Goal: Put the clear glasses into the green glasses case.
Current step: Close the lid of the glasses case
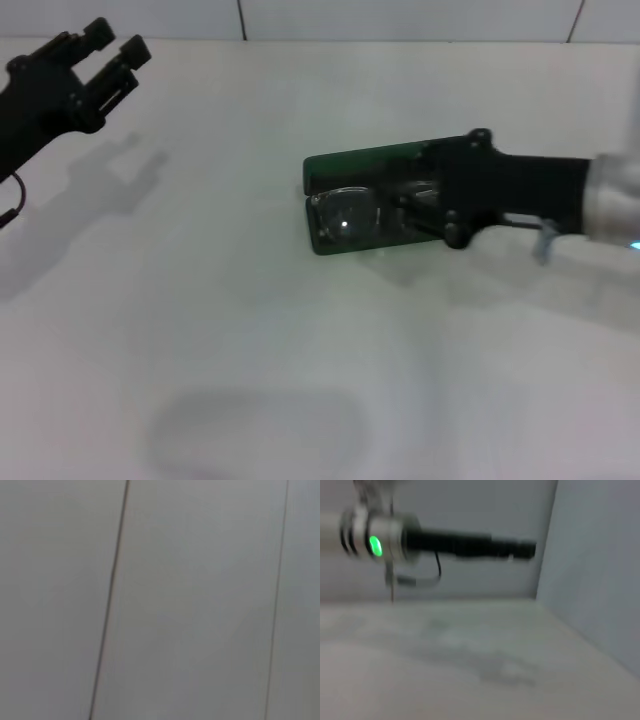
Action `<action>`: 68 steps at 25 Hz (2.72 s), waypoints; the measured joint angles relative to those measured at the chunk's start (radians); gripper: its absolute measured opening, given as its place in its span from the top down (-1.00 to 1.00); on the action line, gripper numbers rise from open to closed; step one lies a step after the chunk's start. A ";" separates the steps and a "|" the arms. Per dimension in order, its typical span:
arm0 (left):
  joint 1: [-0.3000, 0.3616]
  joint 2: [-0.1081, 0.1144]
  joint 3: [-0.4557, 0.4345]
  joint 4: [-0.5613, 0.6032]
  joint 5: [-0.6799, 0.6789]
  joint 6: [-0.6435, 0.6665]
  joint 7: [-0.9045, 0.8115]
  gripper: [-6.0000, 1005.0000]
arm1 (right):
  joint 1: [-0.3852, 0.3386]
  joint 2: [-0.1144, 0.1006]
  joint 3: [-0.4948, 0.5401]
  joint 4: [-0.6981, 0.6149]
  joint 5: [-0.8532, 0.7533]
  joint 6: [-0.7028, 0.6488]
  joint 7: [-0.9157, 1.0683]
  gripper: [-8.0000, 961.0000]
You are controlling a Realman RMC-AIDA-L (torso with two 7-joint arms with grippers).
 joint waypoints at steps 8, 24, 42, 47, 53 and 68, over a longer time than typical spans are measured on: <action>-0.060 -0.019 0.013 -0.012 0.038 -0.106 -0.015 -0.03 | 0.070 -0.013 0.460 0.503 0.144 -0.577 -0.397 0.28; -0.366 -0.029 0.568 -0.072 0.048 -0.607 -0.221 -0.03 | 0.081 -0.034 0.547 0.644 -0.092 -0.718 -0.520 0.25; -0.417 -0.035 0.807 -0.124 -0.082 -0.646 -0.229 -0.03 | 0.093 -0.032 0.549 0.640 -0.098 -0.670 -0.583 -0.28; -0.409 -0.036 0.813 -0.124 -0.084 -0.643 -0.230 -0.03 | 0.094 -0.032 0.551 0.636 -0.098 -0.669 -0.582 -0.28; -0.386 -0.035 0.823 -0.118 -0.078 -0.641 -0.223 -0.03 | 0.106 -0.028 0.552 0.635 -0.098 -0.640 -0.575 -0.27; -0.278 -0.031 0.893 -0.028 -0.076 -0.640 -0.212 -0.03 | 0.115 -0.012 0.550 0.640 -0.098 -0.631 -0.573 -0.27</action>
